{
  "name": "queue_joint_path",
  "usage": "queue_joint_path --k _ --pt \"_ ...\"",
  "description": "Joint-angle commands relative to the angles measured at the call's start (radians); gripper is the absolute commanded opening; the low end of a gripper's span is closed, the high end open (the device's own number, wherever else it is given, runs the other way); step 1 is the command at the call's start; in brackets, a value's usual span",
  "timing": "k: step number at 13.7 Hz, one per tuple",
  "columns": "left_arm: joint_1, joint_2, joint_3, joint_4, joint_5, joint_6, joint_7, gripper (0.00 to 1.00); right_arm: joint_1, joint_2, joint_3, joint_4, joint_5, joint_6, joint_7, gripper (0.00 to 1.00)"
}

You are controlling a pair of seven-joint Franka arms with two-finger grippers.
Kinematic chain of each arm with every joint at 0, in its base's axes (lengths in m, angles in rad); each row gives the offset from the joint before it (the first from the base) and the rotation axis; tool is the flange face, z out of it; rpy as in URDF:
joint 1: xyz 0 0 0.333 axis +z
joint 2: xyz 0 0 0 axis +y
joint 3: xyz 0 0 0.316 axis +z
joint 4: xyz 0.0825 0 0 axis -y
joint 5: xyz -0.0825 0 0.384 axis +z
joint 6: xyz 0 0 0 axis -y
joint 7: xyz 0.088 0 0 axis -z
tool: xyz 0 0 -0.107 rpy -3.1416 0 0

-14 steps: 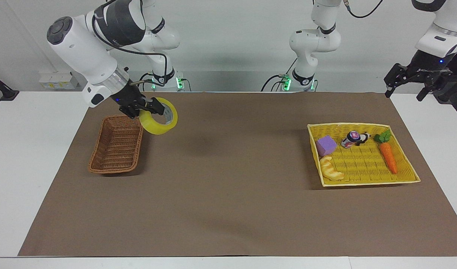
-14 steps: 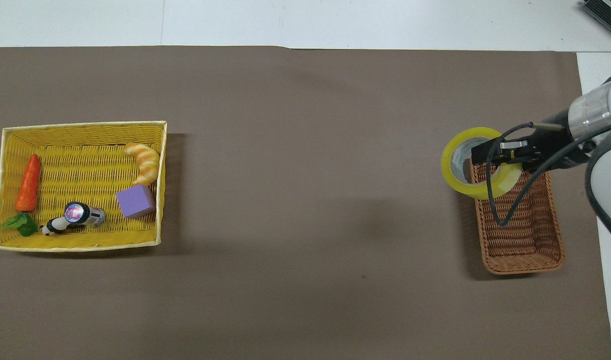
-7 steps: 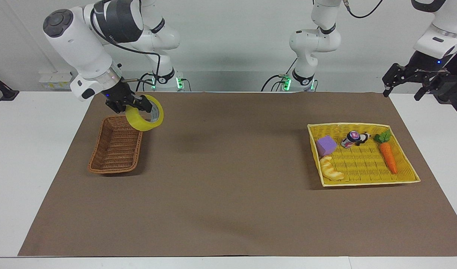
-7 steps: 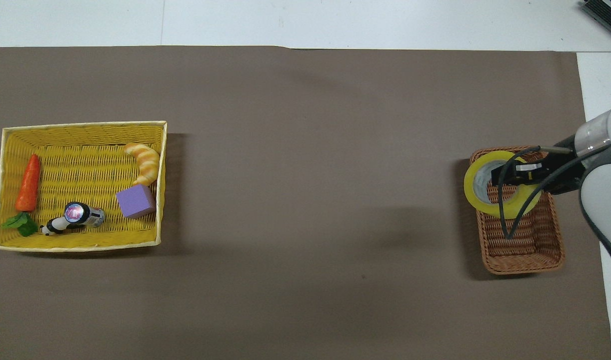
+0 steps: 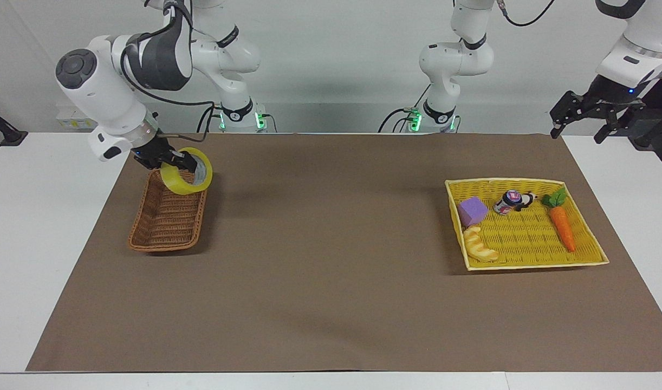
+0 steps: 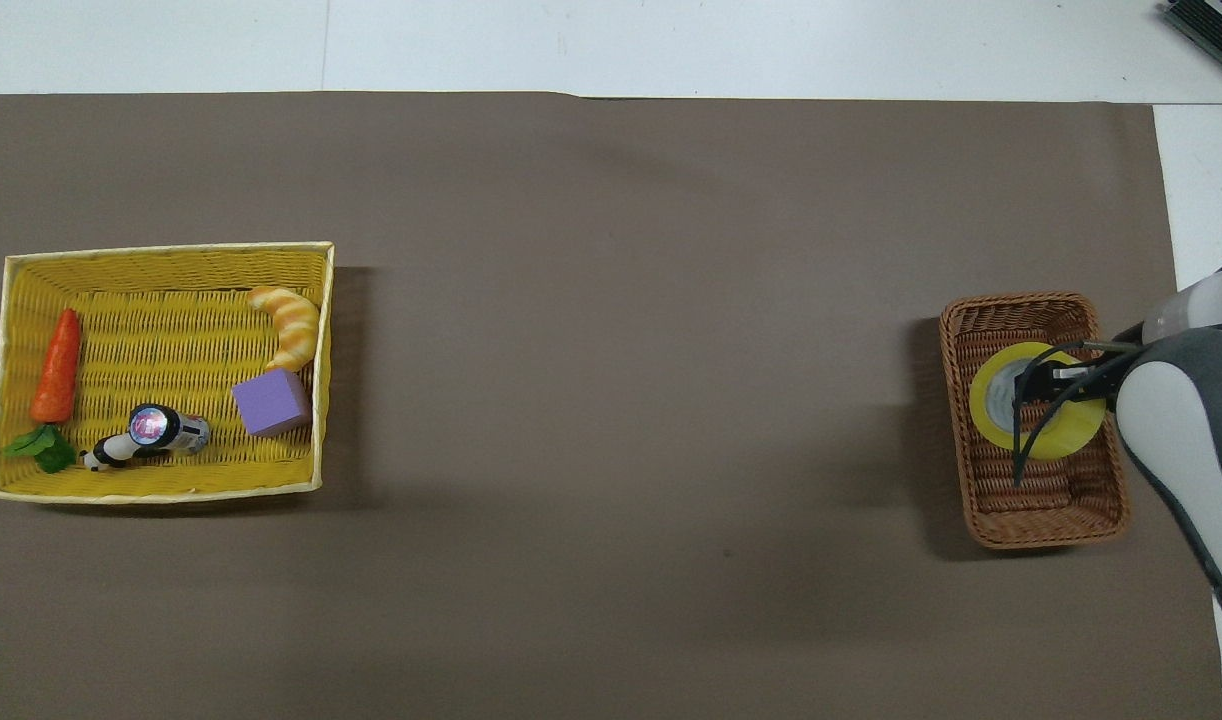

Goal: Move tape to another basket

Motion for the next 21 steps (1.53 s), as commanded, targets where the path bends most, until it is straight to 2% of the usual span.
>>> queue_joint_path --k 1,5,6,7,12,19,21 --pt "0.003 0.002 -0.009 0.018 0.006 -0.019 -0.013 1.00 -0.057 0.004 0.012 -0.059 -0.041 0.069 -0.048 0.00" --pt "0.006 0.002 -0.007 0.016 0.006 -0.019 -0.013 1.00 -0.079 0.076 0.013 -0.092 -0.058 0.164 -0.059 0.00" --pt "0.006 0.002 -0.007 0.016 0.006 -0.019 -0.013 1.00 -0.081 0.085 0.013 -0.093 -0.058 0.175 -0.061 0.28" --pt "0.005 0.002 -0.009 0.016 0.006 -0.019 -0.013 1.00 -0.081 0.087 0.013 -0.093 -0.059 0.174 -0.061 0.99" --pt "0.005 0.002 -0.007 0.016 0.006 -0.019 -0.013 1.00 -0.062 0.085 0.013 -0.061 -0.081 0.142 -0.056 1.00" --pt "0.005 0.002 -0.009 0.016 0.006 -0.019 -0.013 1.00 -0.061 0.069 0.027 0.098 -0.105 0.065 -0.050 1.00" --pt "0.005 0.002 -0.007 0.016 0.006 -0.019 -0.013 1.00 -0.029 0.072 0.028 0.137 -0.101 0.063 -0.033 1.00"
